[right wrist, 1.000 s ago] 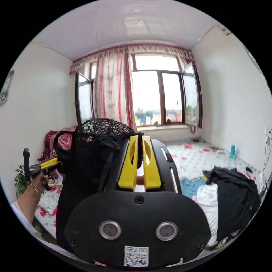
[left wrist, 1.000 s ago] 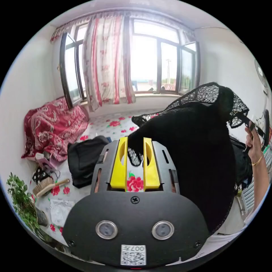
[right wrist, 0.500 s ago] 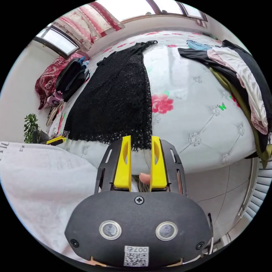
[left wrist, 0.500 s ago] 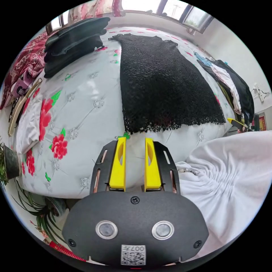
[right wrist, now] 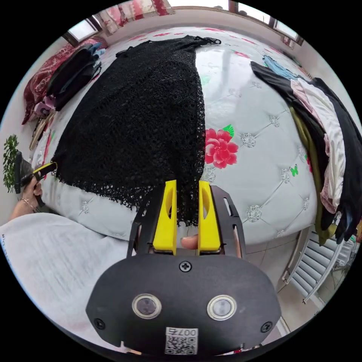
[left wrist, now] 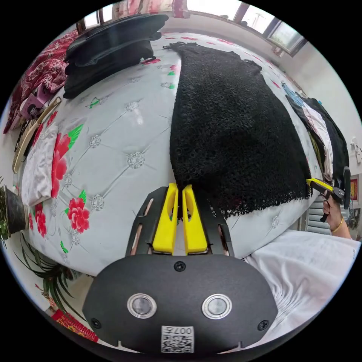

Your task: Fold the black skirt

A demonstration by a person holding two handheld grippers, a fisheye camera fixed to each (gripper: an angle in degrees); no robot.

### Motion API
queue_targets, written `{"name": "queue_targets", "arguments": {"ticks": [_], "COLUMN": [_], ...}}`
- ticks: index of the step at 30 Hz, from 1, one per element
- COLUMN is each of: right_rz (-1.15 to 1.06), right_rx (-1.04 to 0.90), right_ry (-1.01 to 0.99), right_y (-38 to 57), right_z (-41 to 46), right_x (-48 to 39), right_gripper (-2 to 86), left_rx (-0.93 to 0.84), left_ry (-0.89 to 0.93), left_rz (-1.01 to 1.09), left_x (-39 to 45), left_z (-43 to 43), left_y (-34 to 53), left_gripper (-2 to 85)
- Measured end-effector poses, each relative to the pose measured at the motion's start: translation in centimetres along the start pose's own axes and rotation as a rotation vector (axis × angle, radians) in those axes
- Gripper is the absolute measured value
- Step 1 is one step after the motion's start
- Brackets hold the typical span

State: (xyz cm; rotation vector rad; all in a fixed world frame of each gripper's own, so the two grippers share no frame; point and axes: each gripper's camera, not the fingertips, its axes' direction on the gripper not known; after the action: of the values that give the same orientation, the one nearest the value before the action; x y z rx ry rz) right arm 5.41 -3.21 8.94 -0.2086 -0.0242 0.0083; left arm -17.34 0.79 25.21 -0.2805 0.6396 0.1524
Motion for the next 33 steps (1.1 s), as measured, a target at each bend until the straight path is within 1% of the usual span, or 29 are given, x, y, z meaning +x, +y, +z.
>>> {"name": "queue_targets", "arguments": {"ticks": [1,2,4,6,8,10,12,14,16,17,18,19,21,22,24,25,28,31,33], "right_rz": [0.000,-0.003,0.014,0.034,0.063,0.132,0.176,0.220,0.226,0.223,0.206,0.177,0.118,0.084,0.054,0.040,0.040,0.091,0.129], "right_rx": [0.029,0.047,0.149,0.189,0.176,0.118,0.086,0.058,0.113,0.141,0.209,0.285,0.390,0.444,0.491,0.497,0.460,0.393,0.366], "right_ry": [-0.057,-0.080,-0.185,-0.257,-0.344,-0.477,-0.555,-0.620,-0.712,-0.732,-0.769,-0.790,-0.789,-0.789,-0.801,-0.817,-0.867,-0.897,-0.917], "right_y": [0.1,0.4,2.6,5.1,7.4,9.5,9.9,8.8,5.5,4.6,2.9,1.6,0.7,0.8,2.0,3.2,7.6,12.6,15.0], "right_z": [-1.5,-2.5,-7.1,-9.9,-11.3,-11.0,-10.3,-10.0,-12.1,-13.0,-15.4,-18.2,-22.3,-24.6,-26.8,-27.5,-27.3,-25.8,-24.9], "right_x": [0.9,1.5,4.7,7.3,9.7,12.4,13.9,15.4,17.1,17.4,17.9,18.2,18.3,18.4,18.6,18.8,19.2,19.5,19.7], "right_gripper": [2.1,1.7,0.5,0.2,0.0,-0.2,-0.2,-0.3,-0.3,-0.3,-0.3,-0.3,-0.3,-0.3,-0.3,-0.3,-0.3,-0.3,-0.3], "left_rx": [0.009,0.034,0.080,0.133,0.137,0.106,0.068,0.040,0.071,0.107,0.166,0.208,0.365,0.394,0.474,0.485,0.465,0.380,0.300], "left_ry": [0.023,0.067,0.121,0.180,0.238,0.295,0.328,0.380,0.451,0.483,0.510,0.523,0.553,0.558,0.591,0.599,0.622,0.606,0.638], "left_rz": [0.013,0.006,-0.024,-0.018,0.000,-0.031,-0.109,-0.176,-0.219,-0.249,-0.260,-0.256,-0.198,-0.180,-0.113,-0.099,-0.046,-0.036,-0.077], "left_x": [-0.3,-1.2,-3.1,-5.3,-6.5,-7.6,-9.1,-10.4,-11.6,-12.4,-13.1,-13.4,-14.1,-14.2,-14.8,-14.9,-15.4,-16.0,-17.1], "left_z": [-0.5,-1.7,-4.1,-7.2,-8.6,-8.7,-7.5,-6.5,-6.7,-7.8,-9.7,-10.9,-16.3,-17.5,-21.5,-22.2,-23.6,-23.1,-22.2], "left_y": [0.0,0.0,0.6,2.5,4.2,5.7,6.4,5.2,2.7,0.6,-1.3,-2.1,-4.1,-4.2,-3.2,-2.6,1.8,7.0,9.9], "left_gripper": [0.4,-0.2,-0.7,-0.8,-0.9,-0.9,-0.9,-0.9,-0.9,-0.9,-0.9,-0.9,-0.9,-0.9,-0.9,-0.9,-0.9,-0.9,-0.9]}}
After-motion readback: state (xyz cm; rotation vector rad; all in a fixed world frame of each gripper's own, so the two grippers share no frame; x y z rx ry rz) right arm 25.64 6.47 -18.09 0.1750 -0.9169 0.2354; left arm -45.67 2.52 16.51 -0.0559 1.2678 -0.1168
